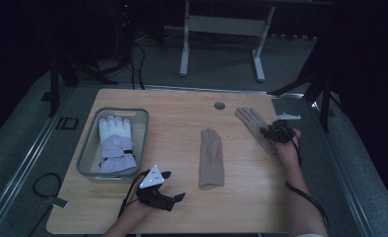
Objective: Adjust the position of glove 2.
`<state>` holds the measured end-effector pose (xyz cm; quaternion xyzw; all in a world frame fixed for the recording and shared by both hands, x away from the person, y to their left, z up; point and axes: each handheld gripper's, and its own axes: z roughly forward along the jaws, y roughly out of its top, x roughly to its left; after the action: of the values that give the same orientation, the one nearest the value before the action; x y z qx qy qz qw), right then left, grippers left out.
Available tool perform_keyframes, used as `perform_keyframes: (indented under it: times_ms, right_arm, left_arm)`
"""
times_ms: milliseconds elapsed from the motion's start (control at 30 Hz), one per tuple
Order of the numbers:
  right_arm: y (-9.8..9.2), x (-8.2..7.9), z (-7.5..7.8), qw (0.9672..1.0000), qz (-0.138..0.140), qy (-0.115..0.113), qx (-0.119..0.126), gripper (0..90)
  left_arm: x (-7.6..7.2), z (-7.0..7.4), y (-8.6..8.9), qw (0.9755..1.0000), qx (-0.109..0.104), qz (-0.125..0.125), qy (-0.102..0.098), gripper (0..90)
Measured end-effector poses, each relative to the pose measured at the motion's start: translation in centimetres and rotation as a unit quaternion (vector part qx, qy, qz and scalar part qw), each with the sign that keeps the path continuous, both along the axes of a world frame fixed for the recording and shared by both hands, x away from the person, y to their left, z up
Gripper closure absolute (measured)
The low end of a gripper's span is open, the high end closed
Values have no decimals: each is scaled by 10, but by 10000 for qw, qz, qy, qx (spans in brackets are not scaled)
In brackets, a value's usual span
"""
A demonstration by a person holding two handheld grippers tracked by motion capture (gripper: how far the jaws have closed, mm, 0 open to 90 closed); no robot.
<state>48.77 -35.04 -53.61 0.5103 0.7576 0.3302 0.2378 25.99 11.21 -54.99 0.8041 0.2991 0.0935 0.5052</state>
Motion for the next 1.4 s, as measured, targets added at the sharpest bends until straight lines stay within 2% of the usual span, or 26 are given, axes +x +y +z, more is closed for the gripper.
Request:
perform_keyframes:
  times_ms: [67,200,233,367,400,433,500,600,700,833,967,1000,1167,1233,1400]
  right_arm:
    - [0,2,-3,9999,98,50,23,562]
    - [2,5,-11,9996,196,177,-139,561]
    - [0,6,-11,9996,173,208,-25,566]
    - [0,7,-11,9996,157,216,-98,636]
    - [1,7,-11,9995,160,234,-130,685]
    - [3,8,-8,9993,60,359,-104,772]
    - [6,8,-5,9986,-74,506,-98,812]
    - [13,6,-2,9982,-173,526,-237,830]
    - [15,1,4,9983,-369,450,-59,836]
    - [17,-10,12,9976,-574,332,179,840]
    - [20,-27,20,9967,-771,160,188,841]
    - [21,-32,23,9963,-799,158,270,841]
    - [24,-53,34,9942,-1003,2,379,845]
    - [26,-63,39,9939,-1054,-58,325,848]
    - [28,-89,49,9925,-1141,-137,410,850]
  left_arm:
    - [1,0,0,10000,-1,19,0,67]
    - [1,0,2,10000,-39,44,12,67]
    - [1,0,2,10000,-39,44,11,67]
    - [0,1,2,10000,-36,56,7,67]
    - [0,1,2,10000,-20,59,13,67]
    - [0,0,2,10000,-19,56,10,67]
    - [0,0,2,10000,-12,47,14,67]
    - [1,0,1,10000,-7,46,16,67]
    - [1,0,1,10000,16,28,5,67]
    - [0,1,0,10000,-5,36,-12,67]
    - [0,2,1,10000,-15,61,-16,67]
    - [0,2,1,10000,-24,71,-13,67]
    - [-1,4,1,10000,-39,64,-62,67]
    - [-1,5,1,10000,-36,65,-59,67]
    - [-1,5,2,10000,-43,50,-62,67]
